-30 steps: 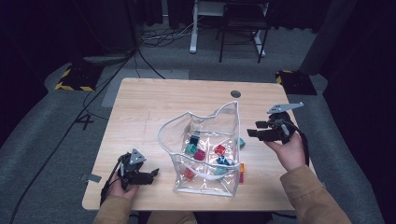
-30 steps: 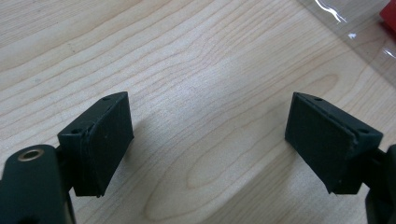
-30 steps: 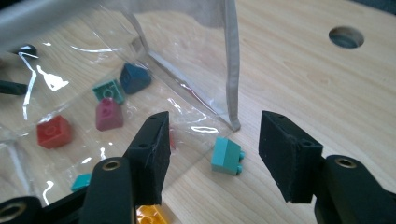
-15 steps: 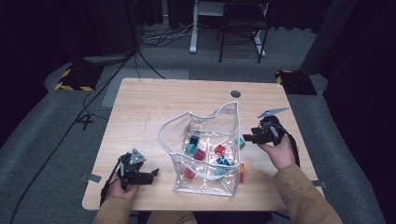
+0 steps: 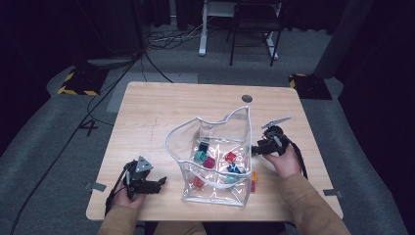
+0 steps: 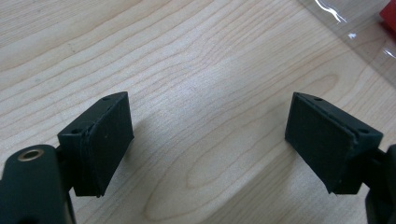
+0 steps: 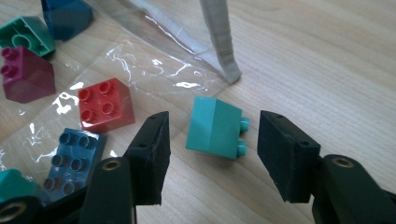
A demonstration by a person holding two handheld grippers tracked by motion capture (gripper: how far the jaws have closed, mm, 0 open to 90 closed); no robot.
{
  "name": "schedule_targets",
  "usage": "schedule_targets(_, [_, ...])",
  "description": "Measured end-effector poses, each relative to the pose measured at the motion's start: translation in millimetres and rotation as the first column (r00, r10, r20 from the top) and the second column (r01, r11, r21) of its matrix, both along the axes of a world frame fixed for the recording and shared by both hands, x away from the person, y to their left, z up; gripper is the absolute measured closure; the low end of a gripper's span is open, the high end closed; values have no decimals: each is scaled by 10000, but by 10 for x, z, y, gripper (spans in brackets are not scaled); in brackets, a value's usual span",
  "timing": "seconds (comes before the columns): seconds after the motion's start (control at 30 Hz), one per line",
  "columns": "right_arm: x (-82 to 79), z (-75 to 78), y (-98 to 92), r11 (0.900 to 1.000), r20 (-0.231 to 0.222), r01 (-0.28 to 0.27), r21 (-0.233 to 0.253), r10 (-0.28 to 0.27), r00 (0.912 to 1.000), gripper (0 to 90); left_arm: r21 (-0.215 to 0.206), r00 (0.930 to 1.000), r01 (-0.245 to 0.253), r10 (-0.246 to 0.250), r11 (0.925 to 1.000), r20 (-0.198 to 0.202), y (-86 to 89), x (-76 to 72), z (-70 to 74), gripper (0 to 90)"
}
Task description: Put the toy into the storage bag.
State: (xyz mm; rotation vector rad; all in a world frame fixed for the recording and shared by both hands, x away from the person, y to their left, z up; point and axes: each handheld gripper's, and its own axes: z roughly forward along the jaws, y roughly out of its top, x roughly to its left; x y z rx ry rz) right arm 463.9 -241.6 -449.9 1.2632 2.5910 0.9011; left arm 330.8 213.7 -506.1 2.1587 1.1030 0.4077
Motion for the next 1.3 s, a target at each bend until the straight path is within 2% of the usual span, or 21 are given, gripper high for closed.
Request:
schedule_targets(0.07, [11, -54, 27, 10000, -188, 7, -94, -9, 9998, 441, 3, 10000, 4, -4, 10000, -7, 0, 0, 0, 155])
schedule_targets(0.23, [38, -156, 59, 9996, -334, 57, -263, -66, 9994, 445, 0, 10000, 1, -1, 10000, 1, 0, 0, 0, 154])
schedule_targets(0.3, [45, -196, 72, 9993, -368, 6, -386, -20, 9993, 494, 3, 10000, 2, -2, 10000, -1, 0, 0, 0, 155])
schedule_targets(0.33, [41, -213, 80, 9984, -280, 27, -561, -43, 9996, 531, 3, 10000, 3, -3, 10000, -1, 0, 0, 0, 154])
schedule_targets(0.43, [23, -211, 84, 9967, 15, 99, -800, -98, 10000, 557, 3, 10000, 1, -1, 10000, -1, 0, 0, 0, 154])
schedule_targets(0.5, [6, -181, 82, 9950, 227, 89, -991, -67, 9997, 572, -1, 10000, 0, 0, 10000, 1, 0, 0, 0, 155])
schedule_targets(0.53, [-5, -160, 72, 9951, 249, 41, -986, -16, 9997, 620, 1, 10000, 0, 0, 10000, 0, 0, 0, 0, 154])
schedule_targets(0.73, [-35, -77, 31, 9962, 368, 102, -866, -70, 9993, 620, 5, 10000, 3, -3, 10000, -6, 0, 0, 1, 155])
schedule_targets(0.87, [-80, 36, -14, 9971, 606, 60, -754, -14, 9982, 620, -3, 10000, 3, -3, 10000, -6, 0, 0, 0, 155])
schedule_targets(1.3, [-286, 514, -148, 9999, 1209, -40, 155, 21, 9927, 620, -1, 10000, 0, 0, 10000, -1, 0, 0, 0, 155])
